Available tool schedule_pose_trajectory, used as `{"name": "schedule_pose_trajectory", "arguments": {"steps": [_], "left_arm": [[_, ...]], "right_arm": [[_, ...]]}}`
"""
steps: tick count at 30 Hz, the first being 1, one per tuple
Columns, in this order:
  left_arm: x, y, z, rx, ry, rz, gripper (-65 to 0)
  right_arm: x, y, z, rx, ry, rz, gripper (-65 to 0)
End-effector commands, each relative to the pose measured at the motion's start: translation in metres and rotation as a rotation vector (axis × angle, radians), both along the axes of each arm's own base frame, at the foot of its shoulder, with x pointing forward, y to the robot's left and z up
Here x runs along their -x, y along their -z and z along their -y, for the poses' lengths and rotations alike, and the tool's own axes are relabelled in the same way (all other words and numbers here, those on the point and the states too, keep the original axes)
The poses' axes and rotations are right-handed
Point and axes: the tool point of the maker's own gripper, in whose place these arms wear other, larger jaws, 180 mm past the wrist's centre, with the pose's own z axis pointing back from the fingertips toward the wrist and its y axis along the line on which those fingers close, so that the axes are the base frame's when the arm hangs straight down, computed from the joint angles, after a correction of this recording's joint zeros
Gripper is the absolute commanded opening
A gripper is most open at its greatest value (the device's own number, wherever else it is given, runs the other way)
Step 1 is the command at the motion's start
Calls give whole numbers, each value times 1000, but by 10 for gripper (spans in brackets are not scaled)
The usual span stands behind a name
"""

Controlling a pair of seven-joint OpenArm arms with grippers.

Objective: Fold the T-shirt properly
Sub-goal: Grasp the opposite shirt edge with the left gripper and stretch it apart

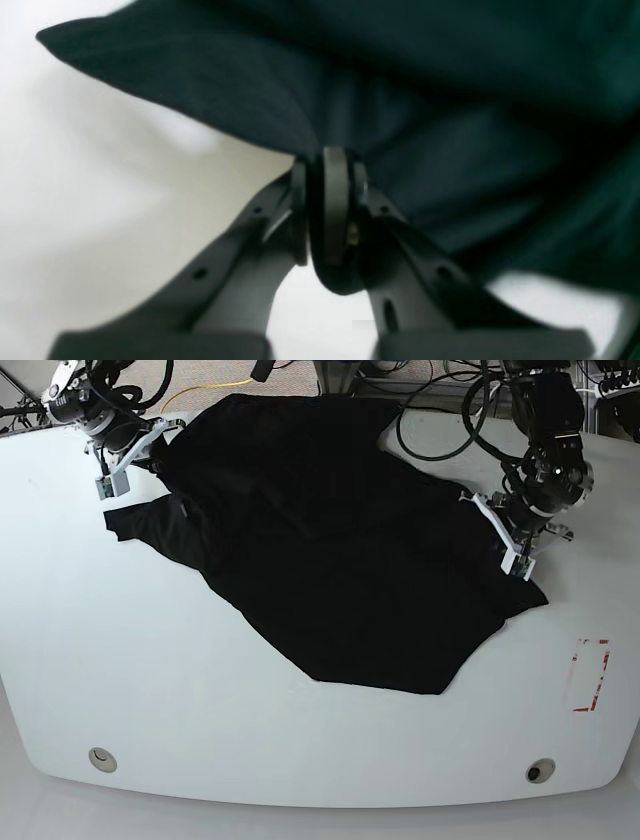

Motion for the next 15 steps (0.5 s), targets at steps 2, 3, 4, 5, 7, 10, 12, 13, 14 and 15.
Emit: {"name": "schedule_pose_trajectory", "arguments": {"steps": [2, 3, 4, 5, 7, 10, 12, 13, 14, 15], "left_arm": [[13, -9, -8, -40, 24, -7, -629], [23, -5, -15, -54, 22, -33, -629], [31, -2, -22, -64, 19, -51, -628], [35, -1, -25, -70, 19, -58, -626], [39, 1, -31, -79, 22, -67, -607], [42, 5, -33, -80, 27, -83, -465], [42, 4, -35, -82, 20, -82, -358], [43, 2, -39, -86, 9, -77, -293], [42, 0, -42, -90, 1, -71, -254], [42, -1, -45, -92, -8, -68, -236]], "right_arm": [[-14, -12, 1, 6, -12, 54, -650], [-14, -12, 1, 6, -12, 54, -650], [-15, -13, 1, 6, -12, 57, -650], [-16, -13, 1, 6, -12, 59, -650], [-20, -15, 2, 8, -13, 70, -650], [-22, -16, 2, 8, -13, 74, -650], [-20, -12, 2, 0, -8, 64, -650], [-20, -9, 2, -9, -4, 57, -650], [-19, -5, 2, -18, 1, 47, -650], [-18, -3, 3, -25, 5, 39, -650]]}}
